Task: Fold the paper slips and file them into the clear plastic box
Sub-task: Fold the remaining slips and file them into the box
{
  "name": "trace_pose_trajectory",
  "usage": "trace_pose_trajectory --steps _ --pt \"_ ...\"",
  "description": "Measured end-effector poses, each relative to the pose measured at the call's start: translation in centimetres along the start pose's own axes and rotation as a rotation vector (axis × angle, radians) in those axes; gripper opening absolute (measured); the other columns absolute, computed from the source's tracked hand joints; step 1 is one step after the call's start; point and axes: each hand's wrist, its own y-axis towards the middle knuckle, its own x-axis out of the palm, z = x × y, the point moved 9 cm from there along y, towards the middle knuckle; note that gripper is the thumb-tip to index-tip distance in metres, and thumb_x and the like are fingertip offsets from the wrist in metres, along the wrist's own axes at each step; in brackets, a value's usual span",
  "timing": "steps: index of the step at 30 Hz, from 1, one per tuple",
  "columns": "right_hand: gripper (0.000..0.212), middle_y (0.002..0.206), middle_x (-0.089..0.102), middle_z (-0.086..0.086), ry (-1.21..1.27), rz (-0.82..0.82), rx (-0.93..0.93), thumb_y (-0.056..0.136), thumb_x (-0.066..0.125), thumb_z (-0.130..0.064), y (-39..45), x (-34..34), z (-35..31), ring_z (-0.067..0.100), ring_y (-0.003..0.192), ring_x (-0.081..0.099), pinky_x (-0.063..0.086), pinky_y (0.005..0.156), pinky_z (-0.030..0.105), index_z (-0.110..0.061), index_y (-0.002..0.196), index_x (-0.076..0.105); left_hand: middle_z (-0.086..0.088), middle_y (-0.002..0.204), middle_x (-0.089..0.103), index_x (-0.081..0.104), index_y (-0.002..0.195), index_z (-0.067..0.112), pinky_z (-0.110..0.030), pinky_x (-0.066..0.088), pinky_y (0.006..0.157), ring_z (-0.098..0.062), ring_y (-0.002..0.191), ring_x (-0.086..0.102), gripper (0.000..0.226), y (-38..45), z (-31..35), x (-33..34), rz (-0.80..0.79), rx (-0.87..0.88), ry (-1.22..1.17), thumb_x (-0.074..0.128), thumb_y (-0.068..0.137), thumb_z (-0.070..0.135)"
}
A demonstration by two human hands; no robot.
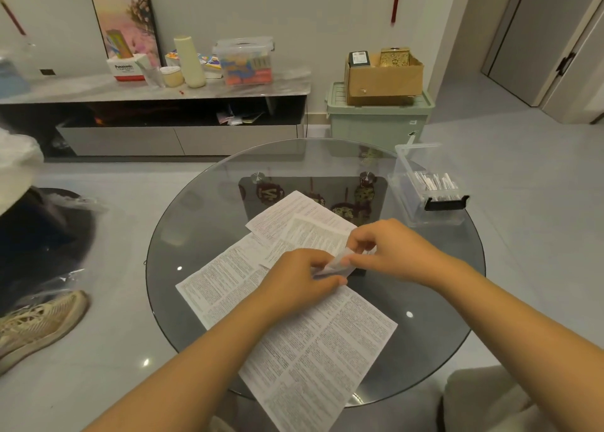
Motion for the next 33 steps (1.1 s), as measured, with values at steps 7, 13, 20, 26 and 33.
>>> trace_pose_trajectory --steps 7,13,20,26,33 --pt "0.018 0.087 0.066 -0.013 0.097 -0.010 0.025 0.074 0.074 -0.039 0.1 -0.3 0.1 0.003 0.084 0.059 0.049 0.074 0.023 -0.030 0.087 0.065 -0.006 0.073 0.065 0.071 0.087 0.009 -0.025 0.045 0.063 -0.013 0.065 0.053 0.026 -0.4 -1.8 -0.9 0.044 -0.170 -0.300 0.065 0.086 0.035" --pt "0.055 0.120 0.052 -0.009 0.052 0.086 0.098 0.076 0.073 -0.032 1.0 -0.8 2.0 0.008 0.097 0.047 0.042 0.082 0.025 -0.030 0.125 0.048 0.006 0.104 0.066 0.064 0.115 0.018 -0.034 0.054 0.084 -0.014 0.092 0.063 0.024 -0.9 -4.0 -2.6 0.170 -0.278 -0.311 0.055 0.093 0.026" --pt "0.084 0.131 0.037 -0.002 0.033 0.130 0.121 0.074 0.074 -0.040 1.8 1.7 1.8 0.017 0.116 0.043 0.041 0.097 0.033 -0.029 0.142 0.025 0.010 0.111 0.057 0.040 0.123 0.020 -0.012 0.043 0.063 -0.006 0.091 0.055 0.045 -0.4 -4.3 -3.1 0.262 -0.245 -0.145 0.065 0.087 0.029" --pt "0.107 0.135 0.031 0.006 -0.166 0.057 0.210 0.069 0.072 -0.054 2.0 3.6 3.4 0.025 0.125 0.030 0.027 0.103 0.038 -0.029 0.147 0.005 0.000 0.146 0.030 -0.006 0.149 0.028 -0.027 0.037 0.093 -0.018 0.129 0.038 0.110 0.1 -4.3 -1.9 0.212 -0.224 -0.040 0.077 0.076 0.023" --pt "0.103 0.137 0.028 0.006 -0.327 0.030 0.297 0.072 0.070 -0.054 1.9 1.9 5.6 0.025 0.127 0.027 0.024 0.104 0.038 -0.033 0.148 0.003 0.009 0.152 0.006 0.025 0.145 0.037 -0.041 0.020 0.113 -0.019 0.139 0.014 0.082 0.4 -4.5 -2.2 0.107 -0.176 0.265 0.073 0.078 0.034"
